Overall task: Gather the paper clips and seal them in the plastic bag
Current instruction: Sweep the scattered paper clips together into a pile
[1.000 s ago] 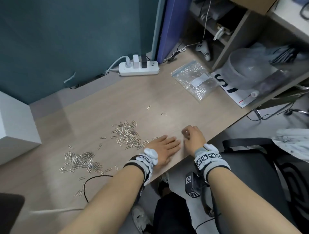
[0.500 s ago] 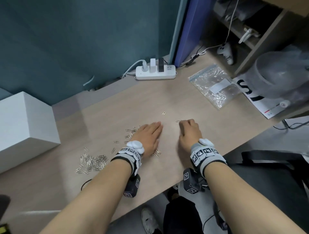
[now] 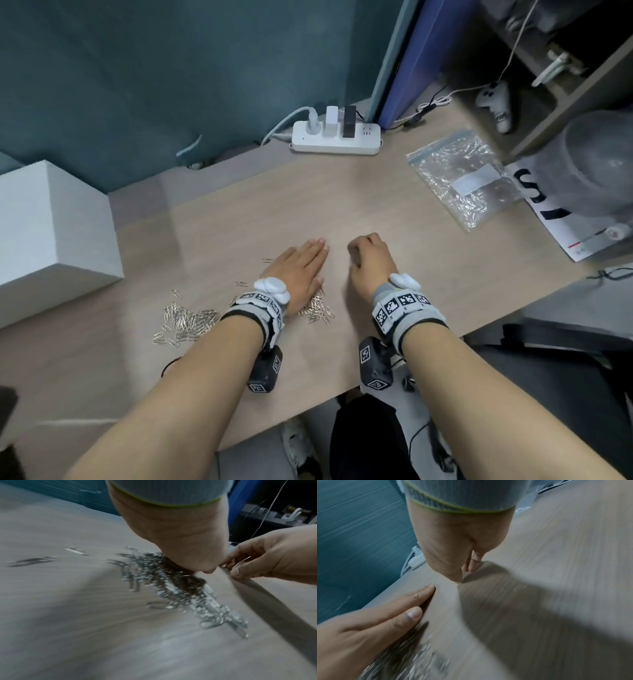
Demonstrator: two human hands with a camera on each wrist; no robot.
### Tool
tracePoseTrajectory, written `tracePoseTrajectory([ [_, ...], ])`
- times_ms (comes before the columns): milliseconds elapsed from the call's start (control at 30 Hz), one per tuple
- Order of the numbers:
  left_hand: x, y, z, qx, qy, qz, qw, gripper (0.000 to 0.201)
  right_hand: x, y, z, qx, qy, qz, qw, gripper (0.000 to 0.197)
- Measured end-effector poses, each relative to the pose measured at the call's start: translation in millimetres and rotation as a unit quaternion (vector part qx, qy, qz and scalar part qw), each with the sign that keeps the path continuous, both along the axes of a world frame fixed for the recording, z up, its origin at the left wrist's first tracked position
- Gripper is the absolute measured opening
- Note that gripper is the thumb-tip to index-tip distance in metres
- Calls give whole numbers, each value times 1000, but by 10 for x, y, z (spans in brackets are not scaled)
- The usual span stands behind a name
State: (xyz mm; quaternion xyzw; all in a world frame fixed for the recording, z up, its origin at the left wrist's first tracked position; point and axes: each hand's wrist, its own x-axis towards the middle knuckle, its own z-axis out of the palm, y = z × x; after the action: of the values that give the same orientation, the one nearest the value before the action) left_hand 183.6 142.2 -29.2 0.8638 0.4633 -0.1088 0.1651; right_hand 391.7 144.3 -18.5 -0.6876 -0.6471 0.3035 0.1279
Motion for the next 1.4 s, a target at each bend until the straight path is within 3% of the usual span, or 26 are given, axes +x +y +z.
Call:
tracePoseTrajectory([
  [300, -840, -814, 167, -1, 18, 66, 998, 65, -951, -731, -10, -24, 58, 128, 990, 45],
  [400, -1015, -923, 210, 15, 11, 86, 996, 63, -1052, -814, 19, -20, 66, 143, 987, 37],
  [500, -1093, -915, 271, 29, 13, 140, 990, 63, -882, -737, 112, 52, -17, 67, 996, 31],
  [633, -1149, -775, 254, 7, 30, 159, 987, 70, -457, -524, 121, -30, -133, 25, 990, 70],
  [700, -1133, -669, 221, -5, 39, 146, 989, 71, -383, -480, 57, -78, -160, 51, 983, 82],
  [800, -1034, -591, 151, -19, 32, 142, 989, 70, -539, -633, -25, -68, -182, 112, 975, 82],
  [1000, -1096, -801, 177, 55, -10, 148, 987, 61, -1169, -1131, 46, -93, -133, 221, 962, 84],
  [1167, -1335, -1024, 251, 79, -17, 141, 987, 48, -1525, -1220, 138, -92, -85, 294, 947, 82],
  [1300, -1569, -1029, 267, 62, -7, 230, 971, 58, -1451, -1064, 194, -27, -69, 212, 974, 76],
  [1400, -1741, -1056, 206, 7, 4, 319, 948, 68, -1447, -884, 195, -47, -99, 216, 970, 80],
])
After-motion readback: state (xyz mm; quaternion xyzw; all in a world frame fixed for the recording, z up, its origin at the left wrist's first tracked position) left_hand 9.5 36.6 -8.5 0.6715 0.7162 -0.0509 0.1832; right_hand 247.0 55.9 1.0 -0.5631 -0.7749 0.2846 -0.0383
